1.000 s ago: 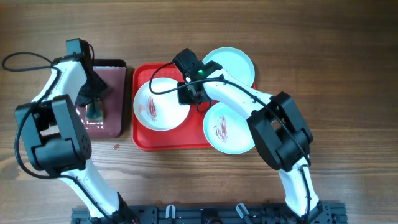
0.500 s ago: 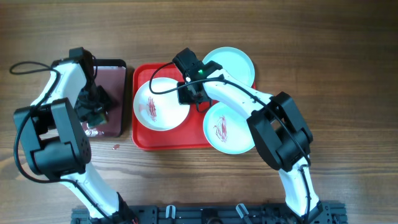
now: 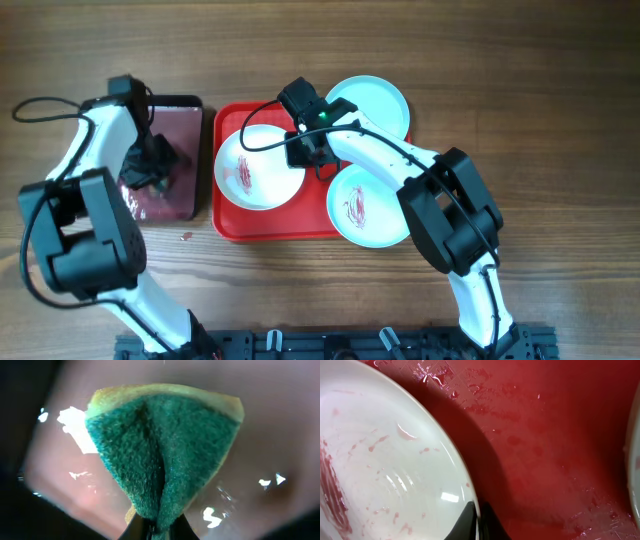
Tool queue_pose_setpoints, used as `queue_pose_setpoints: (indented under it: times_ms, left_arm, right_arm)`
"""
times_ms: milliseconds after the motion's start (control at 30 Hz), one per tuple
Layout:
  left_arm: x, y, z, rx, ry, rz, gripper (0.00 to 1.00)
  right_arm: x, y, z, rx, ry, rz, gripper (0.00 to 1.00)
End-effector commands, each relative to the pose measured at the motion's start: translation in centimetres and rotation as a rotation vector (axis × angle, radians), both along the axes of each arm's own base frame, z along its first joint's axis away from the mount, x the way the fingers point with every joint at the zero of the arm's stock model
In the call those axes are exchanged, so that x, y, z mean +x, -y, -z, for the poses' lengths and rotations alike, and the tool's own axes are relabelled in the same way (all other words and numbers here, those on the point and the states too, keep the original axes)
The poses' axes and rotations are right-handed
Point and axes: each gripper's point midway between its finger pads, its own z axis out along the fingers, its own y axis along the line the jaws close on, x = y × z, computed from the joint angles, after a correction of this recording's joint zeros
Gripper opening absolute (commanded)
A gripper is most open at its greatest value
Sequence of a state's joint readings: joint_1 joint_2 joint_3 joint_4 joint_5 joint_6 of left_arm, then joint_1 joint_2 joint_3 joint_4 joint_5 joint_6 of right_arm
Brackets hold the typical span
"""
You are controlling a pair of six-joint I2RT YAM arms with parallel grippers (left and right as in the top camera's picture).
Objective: Clean dirty plates on tray and stack at the side
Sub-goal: 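Lower left gripper into black tray and grasp the green sponge, then carry the sponge with left gripper onto the white plate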
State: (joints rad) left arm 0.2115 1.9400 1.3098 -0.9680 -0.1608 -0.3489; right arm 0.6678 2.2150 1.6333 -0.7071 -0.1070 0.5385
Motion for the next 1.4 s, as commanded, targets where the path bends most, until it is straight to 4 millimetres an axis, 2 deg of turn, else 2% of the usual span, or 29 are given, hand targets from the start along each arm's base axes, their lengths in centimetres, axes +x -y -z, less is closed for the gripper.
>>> queue_pose_setpoints:
  times_ms: [0, 33, 100, 133, 200, 267, 300, 433, 667, 800, 867, 967, 1000, 1033, 1067, 1100, 1200, 1300, 1333, 1367]
  left_arm:
    - [1.7, -0.6, -3.8, 0.018, 0.125, -0.005, 0.73]
    - [1.6, -0.9, -3.8, 0.018, 0.124, -0.015, 0.82]
    - [1.4, -1.6, -3.8, 0.019, 0.125, -0.034, 0.84]
    - [1.4, -1.9, -3.7, 0.02, 0.129, -0.042, 0.83]
    - [1.6, -2.2, -3.7, 0.022, 0.144, -0.083, 0.72]
    - [2.0, -1.9, -3.3, 0.011, 0.171, -0.152, 0.7]
    - [2.8, -1.0, -2.6, -0.032, 0.202, -0.146, 0.7]
    - [4.1, 0.2, -0.6, -0.052, 0.237, -0.144, 0.73]
    - [3.8, 0.3, 1.9, -0.063, 0.183, -0.169, 0.74]
    - [4.8, 1.1, 2.1, -0.115, 0.222, -0.164, 0.55]
    - [4.8, 1.3, 2.1, -0.118, 0.22, -0.161, 0.52]
    - [4.9, 1.7, 2.2, -0.119, 0.219, -0.149, 0.42]
    - [4.9, 1.9, 2.2, -0.119, 0.22, -0.144, 0.36]
    - [4.9, 2.0, 2.2, -0.118, 0.219, -0.142, 0.25]
    - [4.8, 1.9, 2.2, -0.108, 0.212, -0.14, 0.04]
    - [4.4, 2.0, 2.2, -0.111, 0.197, -0.137, 0.04]
    - [4.0, 1.6, 0.3, -0.116, 0.2, -0.098, 0.04]
    - [4.7, 1.8, -6.3, -0.131, 0.289, 0.017, 0.04]
    - [4.6, 1.8, -10.0, -0.116, 0.344, 0.053, 0.04]
    - [4.3, 1.9, -12.0, -0.101, 0.383, 0.077, 0.04]
  right_arm:
    - [0.0, 1.0, 2.0, -0.061, -0.009, 0.022, 0.04]
    - [0.0, 1.0, 2.0, -0.062, -0.009, 0.021, 0.04]
    - [0.0, 1.0, 2.0, -0.061, -0.009, 0.022, 0.04]
    - [0.0, 1.0, 2.0, -0.061, -0.009, 0.021, 0.04]
    - [0.0, 1.0, 1.9, -0.06, -0.007, 0.022, 0.05]
    - [0.1, 0.9, 1.9, -0.057, -0.004, 0.022, 0.04]
    - [0.1, 0.9, 1.9, -0.057, -0.005, 0.022, 0.04]
    - [0.1, 0.9, 1.9, -0.056, -0.003, 0.022, 0.04]
    - [0.1, 0.9, 1.9, -0.056, -0.002, 0.022, 0.04]
    - [0.1, 0.9, 1.9, -0.056, -0.003, 0.022, 0.05]
    - [0.1, 0.9, 1.9, -0.056, -0.003, 0.022, 0.04]
    - [0.1, 0.9, 1.9, -0.056, -0.002, 0.022, 0.05]
    - [0.1, 0.9, 1.9, -0.056, -0.003, 0.022, 0.04]
    - [0.1, 0.9, 1.9, -0.056, -0.002, 0.022, 0.05]
    - [0.1, 0.8, 1.9, -0.051, -0.006, 0.02, 0.05]
    - [0.0, 0.6, 1.9, -0.042, -0.013, 0.016, 0.05]
    - [0.1, 0.5, 1.8, -0.035, -0.006, 0.007, 0.04]
    - [0.4, 0.8, 1.7, -0.02, -0.013, 0.001, 0.04]
    - [0.5, 0.9, 1.6, 0.003, -0.026, -0.019, 0.04]
    - [0.5, 0.9, 1.5, 0.02, -0.038, -0.021, 0.04]
